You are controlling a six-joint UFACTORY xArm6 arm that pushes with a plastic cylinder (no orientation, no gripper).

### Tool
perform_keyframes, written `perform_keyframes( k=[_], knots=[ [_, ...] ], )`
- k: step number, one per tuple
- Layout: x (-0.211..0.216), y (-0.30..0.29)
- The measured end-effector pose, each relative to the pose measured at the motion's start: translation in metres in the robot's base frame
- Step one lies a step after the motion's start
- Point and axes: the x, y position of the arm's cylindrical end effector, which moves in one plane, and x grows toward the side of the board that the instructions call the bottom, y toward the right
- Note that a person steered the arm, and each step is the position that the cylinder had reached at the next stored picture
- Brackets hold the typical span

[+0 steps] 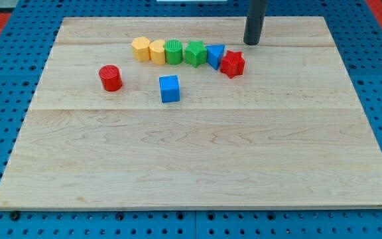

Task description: Slide the blue triangle down a bit

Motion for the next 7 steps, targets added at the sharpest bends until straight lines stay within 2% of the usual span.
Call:
perform_keyframes(
  k=[3, 7],
  knots=[
    [-0.033, -0.065],
    [0.026, -0.071]
  ],
)
